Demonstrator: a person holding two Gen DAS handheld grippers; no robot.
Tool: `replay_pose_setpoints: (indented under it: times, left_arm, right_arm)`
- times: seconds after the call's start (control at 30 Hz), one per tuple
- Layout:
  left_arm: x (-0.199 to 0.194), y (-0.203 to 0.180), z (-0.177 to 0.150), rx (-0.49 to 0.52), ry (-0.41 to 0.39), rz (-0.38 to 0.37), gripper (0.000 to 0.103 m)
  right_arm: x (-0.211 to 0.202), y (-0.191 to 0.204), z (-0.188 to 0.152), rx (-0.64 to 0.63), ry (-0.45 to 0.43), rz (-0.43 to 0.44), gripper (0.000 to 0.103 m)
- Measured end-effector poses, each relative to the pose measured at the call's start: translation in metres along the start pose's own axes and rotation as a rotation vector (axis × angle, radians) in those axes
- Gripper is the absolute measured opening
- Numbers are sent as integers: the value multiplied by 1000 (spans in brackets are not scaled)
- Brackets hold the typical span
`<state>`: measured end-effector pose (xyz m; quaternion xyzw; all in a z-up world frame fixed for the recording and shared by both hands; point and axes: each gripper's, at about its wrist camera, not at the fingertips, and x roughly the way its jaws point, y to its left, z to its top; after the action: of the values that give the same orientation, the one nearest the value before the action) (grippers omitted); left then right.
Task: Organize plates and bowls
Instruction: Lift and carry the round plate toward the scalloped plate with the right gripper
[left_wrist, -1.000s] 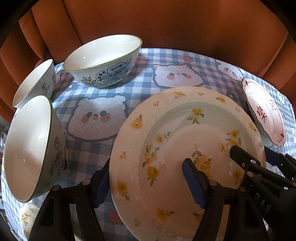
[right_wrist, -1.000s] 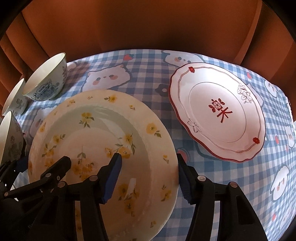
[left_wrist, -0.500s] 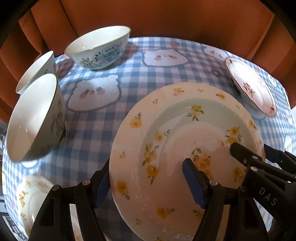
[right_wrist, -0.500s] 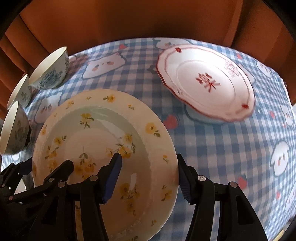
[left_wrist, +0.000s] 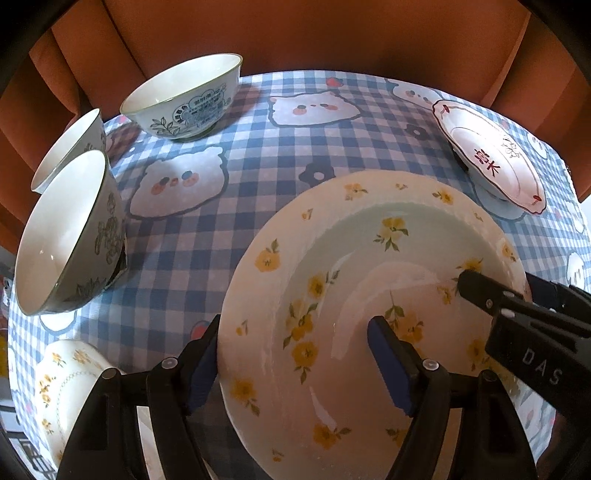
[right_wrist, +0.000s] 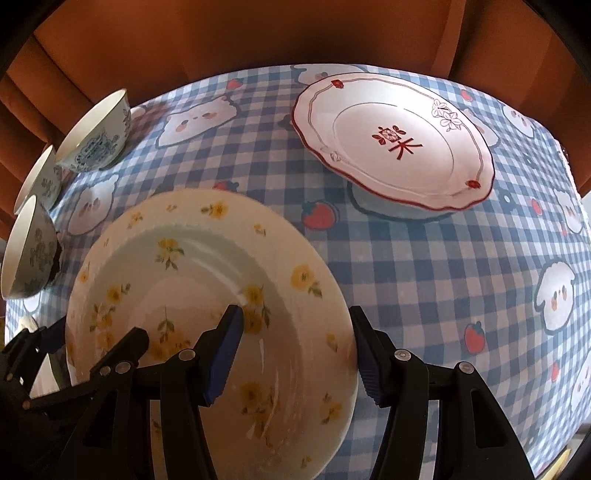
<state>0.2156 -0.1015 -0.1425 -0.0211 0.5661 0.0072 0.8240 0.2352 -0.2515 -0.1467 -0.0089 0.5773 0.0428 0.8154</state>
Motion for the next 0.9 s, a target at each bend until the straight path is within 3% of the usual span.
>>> replay_pose_setpoints:
  times: [0.43,0.9]
  left_arm:
    - [-5,-10,-3,-45,22,21,78]
    - [-30,-57,-17,-45,4,17,78]
  right_arm:
    - [-2,-5,4,-26,5,20,61]
    - [-35,-48,-14,-20,-10,8,61]
